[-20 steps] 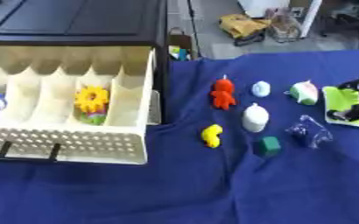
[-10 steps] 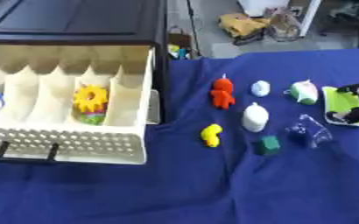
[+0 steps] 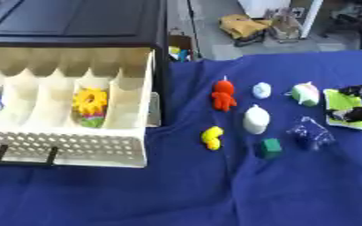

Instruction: Pick up objects from table and place into drawer.

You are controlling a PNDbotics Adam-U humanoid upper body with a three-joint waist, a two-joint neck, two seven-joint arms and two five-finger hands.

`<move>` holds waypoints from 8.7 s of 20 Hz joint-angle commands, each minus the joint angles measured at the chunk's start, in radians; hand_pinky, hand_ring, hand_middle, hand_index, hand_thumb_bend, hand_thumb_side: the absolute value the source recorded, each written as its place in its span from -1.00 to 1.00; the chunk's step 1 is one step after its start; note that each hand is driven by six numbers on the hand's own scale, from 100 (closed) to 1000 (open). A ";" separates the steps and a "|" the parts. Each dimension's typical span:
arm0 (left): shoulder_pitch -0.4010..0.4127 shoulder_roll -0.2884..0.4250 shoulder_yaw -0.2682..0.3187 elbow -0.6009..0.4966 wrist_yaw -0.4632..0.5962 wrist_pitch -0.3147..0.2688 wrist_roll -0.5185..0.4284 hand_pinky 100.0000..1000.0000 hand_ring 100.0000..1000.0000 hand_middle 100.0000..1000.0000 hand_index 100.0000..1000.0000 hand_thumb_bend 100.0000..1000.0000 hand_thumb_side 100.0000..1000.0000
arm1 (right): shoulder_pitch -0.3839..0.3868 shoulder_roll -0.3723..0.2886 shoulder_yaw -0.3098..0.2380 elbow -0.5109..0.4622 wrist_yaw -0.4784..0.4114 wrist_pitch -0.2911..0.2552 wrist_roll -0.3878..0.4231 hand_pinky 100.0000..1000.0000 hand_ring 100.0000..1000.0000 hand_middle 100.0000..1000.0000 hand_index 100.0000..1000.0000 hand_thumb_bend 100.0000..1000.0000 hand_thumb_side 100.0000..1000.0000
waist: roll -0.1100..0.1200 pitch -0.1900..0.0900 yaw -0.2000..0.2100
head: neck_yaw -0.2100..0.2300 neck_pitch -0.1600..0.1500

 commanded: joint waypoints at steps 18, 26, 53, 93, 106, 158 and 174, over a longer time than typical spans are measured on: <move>-0.008 0.017 0.004 -0.013 -0.001 0.002 -0.001 -0.24 0.29 0.07 0.53 -0.82 0.92 | 0.100 -0.087 -0.017 -0.192 -0.105 0.063 -0.016 0.87 1.00 0.84 1.00 -0.32 0.05 | -0.002 -0.014 -0.002 | 0.003 -0.010; -0.011 0.016 0.003 -0.013 0.001 0.002 -0.003 -0.24 0.29 0.07 0.54 -0.82 0.92 | 0.152 -0.076 -0.023 -0.203 -0.143 0.041 -0.022 0.88 1.00 0.83 1.00 -0.31 0.02 | -0.001 -0.010 0.001 | 0.005 -0.013; -0.008 0.011 0.000 -0.013 -0.001 0.004 -0.006 -0.25 0.30 0.06 0.54 -0.82 0.92 | 0.120 -0.087 -0.014 -0.073 -0.141 -0.105 0.110 0.91 1.00 0.95 1.00 -0.14 -0.15 | 0.007 -0.008 0.001 | -0.003 -0.022; -0.008 0.007 0.000 -0.013 -0.008 0.013 -0.008 -0.25 0.31 0.06 0.54 -0.81 0.92 | 0.125 -0.072 -0.013 -0.088 -0.146 -0.047 -0.066 0.74 0.91 0.46 0.72 -0.87 0.06 | 0.003 -0.004 0.005 | -0.005 -0.035; -0.009 0.009 -0.001 -0.013 -0.001 0.011 -0.011 -0.25 0.31 0.06 0.54 -0.81 0.92 | 0.126 -0.070 -0.016 -0.114 -0.156 -0.021 -0.179 0.65 0.76 0.18 0.51 -1.00 -0.33 | 0.005 -0.006 0.008 | -0.003 -0.043; -0.011 0.038 -0.001 -0.013 0.027 0.031 -0.018 -0.25 0.31 0.06 0.55 -0.83 0.92 | 0.056 -0.177 0.151 -0.806 -0.128 -0.064 -0.854 0.17 0.40 -0.26 -0.15 -1.00 -1.00 | -0.038 -0.045 0.010 | 0.011 -0.026; -0.012 0.059 -0.009 -0.013 0.062 0.043 -0.028 -0.24 0.30 0.06 0.55 -0.84 0.91 | -0.171 -0.052 0.282 -0.955 -0.337 -0.036 -0.601 0.19 0.40 -0.29 -0.18 -1.00 -1.00 | -0.062 -0.083 0.046 | 0.005 -0.005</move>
